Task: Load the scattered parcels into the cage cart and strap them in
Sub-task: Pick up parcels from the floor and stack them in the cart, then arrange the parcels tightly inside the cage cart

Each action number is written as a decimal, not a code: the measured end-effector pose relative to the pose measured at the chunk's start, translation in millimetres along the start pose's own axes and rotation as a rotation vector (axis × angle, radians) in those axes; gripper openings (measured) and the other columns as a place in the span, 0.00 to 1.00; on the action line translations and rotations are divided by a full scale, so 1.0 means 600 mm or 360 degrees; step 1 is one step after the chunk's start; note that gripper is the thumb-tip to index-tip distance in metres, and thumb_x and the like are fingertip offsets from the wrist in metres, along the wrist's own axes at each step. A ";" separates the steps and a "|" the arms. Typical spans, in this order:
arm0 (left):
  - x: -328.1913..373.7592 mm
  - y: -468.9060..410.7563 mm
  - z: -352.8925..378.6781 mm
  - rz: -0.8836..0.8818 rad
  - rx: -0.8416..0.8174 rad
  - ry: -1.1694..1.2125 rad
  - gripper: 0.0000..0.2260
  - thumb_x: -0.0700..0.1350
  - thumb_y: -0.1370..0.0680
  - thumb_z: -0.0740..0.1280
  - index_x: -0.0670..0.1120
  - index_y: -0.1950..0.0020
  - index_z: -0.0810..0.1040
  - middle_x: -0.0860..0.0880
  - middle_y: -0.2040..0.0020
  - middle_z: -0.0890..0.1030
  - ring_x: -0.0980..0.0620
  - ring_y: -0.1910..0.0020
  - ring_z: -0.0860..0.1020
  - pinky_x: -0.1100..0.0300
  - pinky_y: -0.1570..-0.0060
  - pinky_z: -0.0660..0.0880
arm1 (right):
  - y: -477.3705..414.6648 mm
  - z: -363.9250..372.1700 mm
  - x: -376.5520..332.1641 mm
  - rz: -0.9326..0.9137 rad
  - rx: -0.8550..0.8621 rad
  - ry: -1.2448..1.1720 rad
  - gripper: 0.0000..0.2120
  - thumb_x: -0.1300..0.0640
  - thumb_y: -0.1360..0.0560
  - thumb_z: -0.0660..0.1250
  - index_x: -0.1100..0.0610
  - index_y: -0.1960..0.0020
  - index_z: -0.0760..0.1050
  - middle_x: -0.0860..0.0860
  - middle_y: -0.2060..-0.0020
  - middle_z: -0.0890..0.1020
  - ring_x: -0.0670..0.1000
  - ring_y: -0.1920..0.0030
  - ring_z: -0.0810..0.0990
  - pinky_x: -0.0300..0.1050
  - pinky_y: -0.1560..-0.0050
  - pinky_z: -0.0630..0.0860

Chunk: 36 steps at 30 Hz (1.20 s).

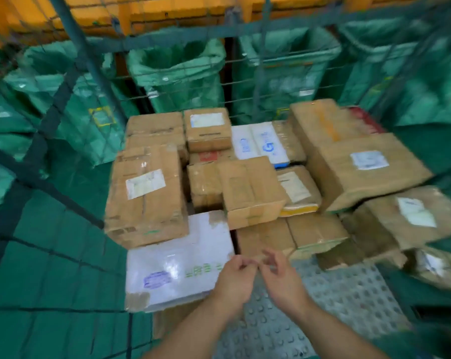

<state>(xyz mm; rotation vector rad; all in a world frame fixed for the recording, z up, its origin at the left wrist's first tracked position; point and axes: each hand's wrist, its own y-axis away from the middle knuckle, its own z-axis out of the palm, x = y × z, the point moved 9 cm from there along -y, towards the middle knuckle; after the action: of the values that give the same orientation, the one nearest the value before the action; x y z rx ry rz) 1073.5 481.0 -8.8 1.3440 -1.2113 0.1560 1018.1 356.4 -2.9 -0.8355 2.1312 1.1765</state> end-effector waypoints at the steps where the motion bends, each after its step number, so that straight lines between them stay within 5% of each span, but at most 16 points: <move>1: 0.011 0.002 0.033 0.0036 -0.0053 -0.0025 0.06 0.45 0.21 0.65 0.50 0.58 0.78 0.50 0.60 0.81 0.53 0.62 0.78 0.61 0.62 0.76 | 0.024 -0.029 0.032 0.0076 0.0079 -0.0060 0.13 0.52 0.17 0.63 0.44 0.34 0.69 0.42 0.47 0.78 0.35 0.54 0.76 0.25 0.60 0.69; 3: 0.021 0.008 0.110 0.0067 -0.0184 -0.0068 0.05 0.47 0.25 0.67 0.48 0.58 0.80 0.48 0.61 0.81 0.51 0.60 0.78 0.54 0.57 0.78 | 0.073 -0.088 0.100 0.0237 0.0254 -0.0226 0.12 0.50 0.17 0.63 0.45 0.35 0.70 0.39 0.50 0.77 0.37 0.54 0.76 0.26 0.59 0.70; 5: 0.025 0.034 0.208 0.0101 -0.0405 -0.0199 0.09 0.52 0.32 0.65 0.47 0.61 0.79 0.45 0.60 0.81 0.48 0.58 0.78 0.48 0.53 0.78 | 0.144 -0.148 0.184 0.0450 0.0487 -0.0412 0.14 0.46 0.20 0.64 0.44 0.35 0.73 0.42 0.50 0.80 0.44 0.49 0.80 0.41 0.46 0.77; 7: 0.029 0.067 0.284 0.0130 -0.0554 -0.0327 0.07 0.50 0.28 0.66 0.48 0.62 0.77 0.43 0.60 0.79 0.48 0.58 0.77 0.52 0.59 0.74 | 0.204 -0.187 0.260 0.0575 0.0620 -0.0567 0.17 0.40 0.26 0.64 0.42 0.39 0.75 0.44 0.49 0.81 0.48 0.46 0.81 0.51 0.42 0.78; 10: 0.021 0.132 0.391 0.0184 -0.0696 -0.0492 0.08 0.42 0.20 0.67 0.47 0.59 0.77 0.45 0.59 0.81 0.48 0.57 0.78 0.57 0.56 0.72 | 0.306 -0.244 0.344 0.0671 0.0852 -0.0869 0.09 0.48 0.22 0.65 0.46 0.42 0.76 0.48 0.50 0.82 0.47 0.54 0.82 0.42 0.58 0.76; 14: -0.017 0.230 0.538 0.0322 -0.0988 -0.0845 0.09 0.49 0.22 0.67 0.45 0.59 0.79 0.48 0.62 0.82 0.47 0.59 0.81 0.57 0.60 0.71 | 0.444 -0.298 0.463 0.0780 0.1139 -0.1183 0.07 0.57 0.19 0.63 0.53 0.43 0.77 0.49 0.60 0.80 0.43 0.71 0.73 0.34 0.75 0.67; 21: -0.102 0.395 0.810 0.0333 -0.1216 -0.1152 0.07 0.43 0.18 0.65 0.45 0.55 0.79 0.46 0.55 0.83 0.51 0.60 0.79 0.62 0.69 0.67 | 0.661 -0.382 0.725 0.0976 0.1351 -0.1424 0.07 0.55 0.20 0.62 0.53 0.46 0.78 0.49 0.57 0.83 0.48 0.64 0.77 0.34 0.75 0.68; 31: -0.169 0.598 1.148 0.0381 -0.1515 -0.1489 0.07 0.48 0.18 0.66 0.46 0.48 0.81 0.48 0.50 0.85 0.52 0.58 0.82 0.56 0.52 0.73 | 0.887 -0.545 1.019 0.1194 0.1555 -0.1558 0.09 0.53 0.22 0.61 0.55 0.50 0.78 0.50 0.61 0.81 0.49 0.66 0.76 0.37 0.70 0.70; 36: -0.175 0.580 1.255 0.0319 -0.1514 -0.1638 0.08 0.49 0.19 0.66 0.46 0.48 0.81 0.48 0.50 0.85 0.50 0.57 0.81 0.55 0.52 0.74 | 0.896 -0.588 1.101 0.1252 0.1605 -0.1758 0.10 0.53 0.22 0.60 0.53 0.47 0.78 0.53 0.52 0.86 0.49 0.62 0.78 0.38 0.67 0.72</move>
<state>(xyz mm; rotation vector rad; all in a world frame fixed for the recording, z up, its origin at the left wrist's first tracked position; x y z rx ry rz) 357.4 50.2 -35.9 0.3879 -1.8978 -0.9749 130.5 110.0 -35.2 0.9649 1.6376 0.4391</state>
